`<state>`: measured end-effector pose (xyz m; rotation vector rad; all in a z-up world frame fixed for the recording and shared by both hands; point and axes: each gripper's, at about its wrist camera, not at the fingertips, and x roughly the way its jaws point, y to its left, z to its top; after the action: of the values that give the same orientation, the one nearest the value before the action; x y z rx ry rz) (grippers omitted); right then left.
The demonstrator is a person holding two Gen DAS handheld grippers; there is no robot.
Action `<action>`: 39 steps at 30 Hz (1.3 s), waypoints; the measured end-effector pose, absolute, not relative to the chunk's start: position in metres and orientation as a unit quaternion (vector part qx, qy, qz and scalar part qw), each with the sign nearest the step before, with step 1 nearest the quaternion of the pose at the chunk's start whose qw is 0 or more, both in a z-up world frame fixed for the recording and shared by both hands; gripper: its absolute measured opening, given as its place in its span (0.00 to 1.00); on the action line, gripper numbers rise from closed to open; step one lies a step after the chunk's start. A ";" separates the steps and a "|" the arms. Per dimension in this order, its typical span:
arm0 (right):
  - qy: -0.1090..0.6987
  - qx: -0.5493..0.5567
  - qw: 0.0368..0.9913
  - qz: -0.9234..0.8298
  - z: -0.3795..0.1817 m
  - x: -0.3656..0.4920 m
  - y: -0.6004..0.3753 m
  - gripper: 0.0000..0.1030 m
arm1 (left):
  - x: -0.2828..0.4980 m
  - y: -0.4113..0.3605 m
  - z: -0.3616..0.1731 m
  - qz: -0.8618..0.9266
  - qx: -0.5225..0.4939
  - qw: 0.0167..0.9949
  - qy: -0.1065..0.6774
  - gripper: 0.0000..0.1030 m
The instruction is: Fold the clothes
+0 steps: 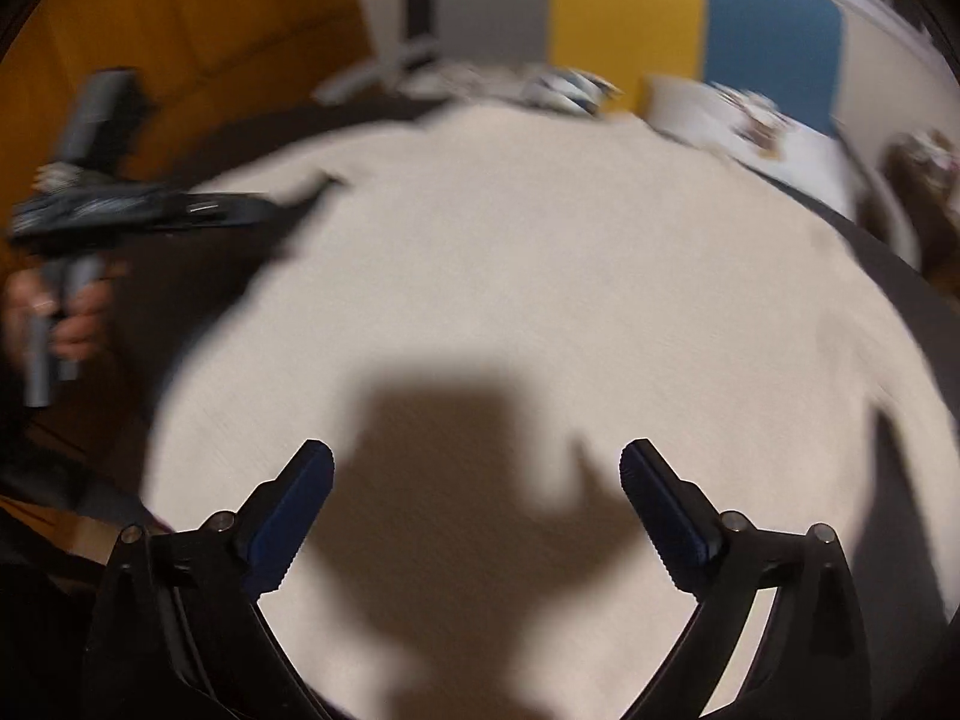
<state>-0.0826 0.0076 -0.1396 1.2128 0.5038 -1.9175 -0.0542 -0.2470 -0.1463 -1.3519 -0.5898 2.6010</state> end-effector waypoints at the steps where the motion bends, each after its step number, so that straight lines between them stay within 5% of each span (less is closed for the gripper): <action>1: 0.204 0.484 0.378 -0.763 -0.140 -0.083 0.019 0.96 | -0.051 -0.237 -0.153 0.863 -0.462 0.074 -0.189 0.25; 7: 0.208 0.532 0.296 -0.765 -0.163 -0.082 0.072 0.96 | -0.036 -0.202 -0.180 0.855 -0.499 0.038 -0.132 0.21; 15: 0.126 0.529 0.334 -0.770 -0.147 -0.079 0.097 0.97 | -0.019 -0.202 -0.150 0.871 -0.472 0.018 -0.136 0.23; 19: 0.100 0.512 0.341 -0.782 -0.131 -0.085 0.102 0.97 | 0.003 -0.234 -0.138 0.864 -0.440 0.026 -0.246 0.24; 26: 0.061 0.486 0.385 -0.782 -0.110 -0.076 0.063 0.97 | 0.102 -0.426 -0.161 0.767 -0.306 -0.115 -0.552 0.33; 31: 0.080 0.485 0.411 -0.768 -0.112 -0.067 0.005 0.97 | 0.162 -0.537 -0.180 0.709 -0.229 -0.218 -0.630 0.34; 39: 0.097 0.485 0.437 -0.751 -0.113 -0.061 -0.064 0.97 | 0.141 -0.582 -0.208 0.672 -0.199 -0.229 -0.675 0.36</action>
<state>-0.0612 -0.0638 -0.1134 1.2060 0.2411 -1.8677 0.1407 -0.5817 -0.2081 -0.7361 -2.4997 2.4895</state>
